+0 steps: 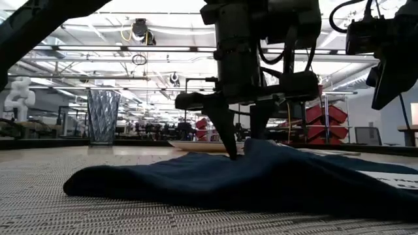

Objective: Set table place
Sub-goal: Fold the blue table napkin

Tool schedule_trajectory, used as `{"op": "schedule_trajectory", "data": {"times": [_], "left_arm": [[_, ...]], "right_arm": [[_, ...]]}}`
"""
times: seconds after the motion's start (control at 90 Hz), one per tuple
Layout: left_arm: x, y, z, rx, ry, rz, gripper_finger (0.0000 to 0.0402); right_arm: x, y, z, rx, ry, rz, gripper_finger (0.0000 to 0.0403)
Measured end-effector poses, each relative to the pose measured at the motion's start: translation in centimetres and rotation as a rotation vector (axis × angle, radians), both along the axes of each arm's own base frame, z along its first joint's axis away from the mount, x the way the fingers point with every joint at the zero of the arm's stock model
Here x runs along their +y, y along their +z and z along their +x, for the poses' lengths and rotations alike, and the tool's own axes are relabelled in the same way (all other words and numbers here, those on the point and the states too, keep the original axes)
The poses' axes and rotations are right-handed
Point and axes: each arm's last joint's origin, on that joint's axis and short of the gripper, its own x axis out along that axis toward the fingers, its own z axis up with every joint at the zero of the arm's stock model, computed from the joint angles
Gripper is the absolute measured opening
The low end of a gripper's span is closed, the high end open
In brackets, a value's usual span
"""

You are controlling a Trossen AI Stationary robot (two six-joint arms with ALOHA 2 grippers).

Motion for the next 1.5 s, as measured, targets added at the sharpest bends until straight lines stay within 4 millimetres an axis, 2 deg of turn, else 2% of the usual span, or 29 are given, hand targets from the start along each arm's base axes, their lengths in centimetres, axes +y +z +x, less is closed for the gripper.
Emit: {"op": "schedule_trajectory", "data": {"times": [0.078,0.122,0.256,0.344,0.456,0.611,0.767,0.889,1.044,1.189,1.5], "left_arm": [[0.0,0.0,0.2,-0.021,-0.028,-0.004,0.0032],[-0.1,0.0,0.3,-0.035,-0.046,-0.005,0.0014],[-0.1,0.3,1.2,-0.125,-0.077,-0.035,0.0002],[-0.1,1.1,1.4,-0.162,-0.098,-0.048,0.0001],[-0.1,3.7,1.3,-0.22,-0.135,-0.048,0.0001],[-0.1,8.4,0.5,-0.351,-0.228,-0.028,0.0],[-0.4,12.9,-1.3,-0.443,-0.296,0.002,0.0],[-0.5,14.9,-3.5,-0.383,-0.308,0.082,0.0],[0.2,15.3,-6.4,-0.153,-0.287,0.28,0.0],[1.0,15.3,-7.6,-0.028,-0.258,0.504,0.0],[2.9,16.1,-6.9,-0.051,-0.445,0.562,0.0]], "right_arm": [[0.0,0.0,0.0,0.0,-0.003,0.002,0.01],[0.0,0.0,0.0,-0.002,-0.003,0.002,0.01],[0.0,0.0,0.0,-0.003,-0.004,0.001,0.01],[0.0,0.0,0.0,-0.004,-0.005,0.001,0.01],[0.0,0.0,0.0,-0.007,-0.009,0.0,0.01],[0.0,0.1,0.1,-0.017,-0.03,-0.007,0.01],[0.0,0.2,0.2,-0.036,-0.033,0.001,0.01],[0.1,0.3,0.4,-0.056,-0.052,0.017,0.01],[0.2,0.5,0.8,-0.109,-0.092,0.035,0.01],[0.1,0.8,1.2,-0.163,-0.145,0.034,0.01],[-1.3,0.9,1.7,-0.221,-0.414,0.076,0.01]]}}
